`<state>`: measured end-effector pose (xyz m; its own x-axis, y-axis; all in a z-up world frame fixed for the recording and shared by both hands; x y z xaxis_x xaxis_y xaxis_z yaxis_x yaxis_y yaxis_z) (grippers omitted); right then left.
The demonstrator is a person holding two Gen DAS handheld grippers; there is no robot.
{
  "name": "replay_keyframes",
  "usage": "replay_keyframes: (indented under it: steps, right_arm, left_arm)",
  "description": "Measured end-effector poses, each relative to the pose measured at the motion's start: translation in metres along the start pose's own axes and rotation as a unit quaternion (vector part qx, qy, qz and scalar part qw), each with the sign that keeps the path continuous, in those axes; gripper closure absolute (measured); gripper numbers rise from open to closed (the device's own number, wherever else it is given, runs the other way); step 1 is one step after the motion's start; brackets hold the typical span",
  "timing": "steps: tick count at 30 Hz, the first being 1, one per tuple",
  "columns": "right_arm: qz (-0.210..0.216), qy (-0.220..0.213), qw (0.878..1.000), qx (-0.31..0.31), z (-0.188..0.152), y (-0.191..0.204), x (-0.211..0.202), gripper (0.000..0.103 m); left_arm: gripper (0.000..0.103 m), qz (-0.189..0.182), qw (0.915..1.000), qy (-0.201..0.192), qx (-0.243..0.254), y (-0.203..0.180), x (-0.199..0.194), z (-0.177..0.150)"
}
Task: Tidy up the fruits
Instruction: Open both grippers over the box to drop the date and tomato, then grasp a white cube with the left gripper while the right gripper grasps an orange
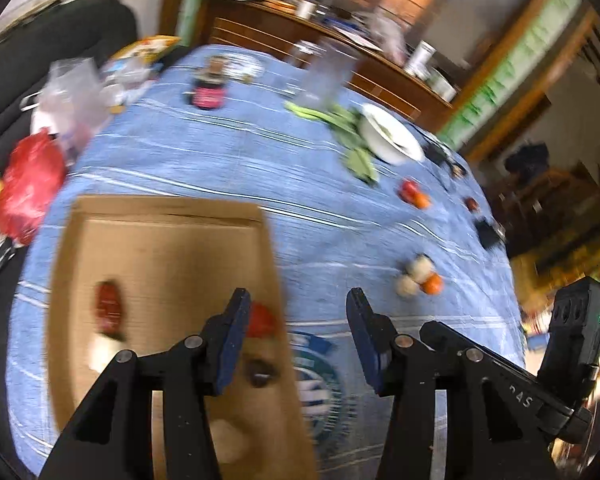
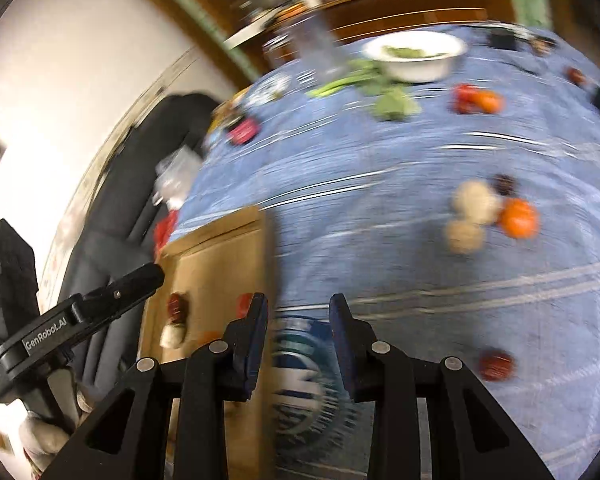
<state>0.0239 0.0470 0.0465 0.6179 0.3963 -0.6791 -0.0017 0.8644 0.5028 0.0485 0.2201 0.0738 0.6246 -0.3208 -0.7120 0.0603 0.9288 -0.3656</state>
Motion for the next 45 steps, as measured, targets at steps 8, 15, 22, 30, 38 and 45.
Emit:
replay_keyframes:
  steps: [8, 15, 22, 30, 38, 45]
  right_arm:
    - [-0.047, -0.035, 0.995, 0.079, -0.001, -0.077, -0.054, 0.054]
    - [-0.032, -0.034, 0.998, 0.051, 0.000, -0.091, -0.072, 0.054]
    - [-0.050, -0.033, 0.995, 0.076, 0.007, -0.150, -0.086, 0.054]
    - [-0.040, 0.000, 0.998, 0.055, 0.008, -0.169, -0.071, 0.054]
    - [-0.042, 0.019, 0.999, -0.014, 0.016, -0.170, -0.046, 0.054]
    - [-0.048, 0.016, 0.997, -0.056, 0.044, -0.168, -0.010, 0.054]
  left_arm:
    - [0.054, -0.021, 0.9987, -0.002, 0.045, -0.064, -0.009, -0.016]
    - [0.054, 0.005, 0.9993, -0.030, 0.023, -0.068, -0.039, -0.022]
    - [0.046, 0.040, 0.9967, -0.069, -0.011, -0.054, -0.073, -0.029]
    - [0.046, 0.069, 0.9956, -0.046, -0.045, -0.046, -0.054, -0.056]
    - [0.046, 0.077, 0.9969, -0.008, 0.009, -0.077, 0.000, -0.067]
    - [0.046, 0.018, 0.9958, 0.017, 0.089, -0.128, 0.085, -0.053]
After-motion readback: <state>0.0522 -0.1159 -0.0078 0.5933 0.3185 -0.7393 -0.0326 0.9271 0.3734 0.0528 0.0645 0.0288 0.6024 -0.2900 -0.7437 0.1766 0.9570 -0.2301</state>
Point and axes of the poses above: each gripper's, at about its wrist camera, not at the fingertips, and x roughly the way its jaws point, y to its left, z to its top, the point moved 7 cm from there along x, roughly the way its jaws point, and after that the axes turned 9 degrees about -y, right-handed, at the moved point
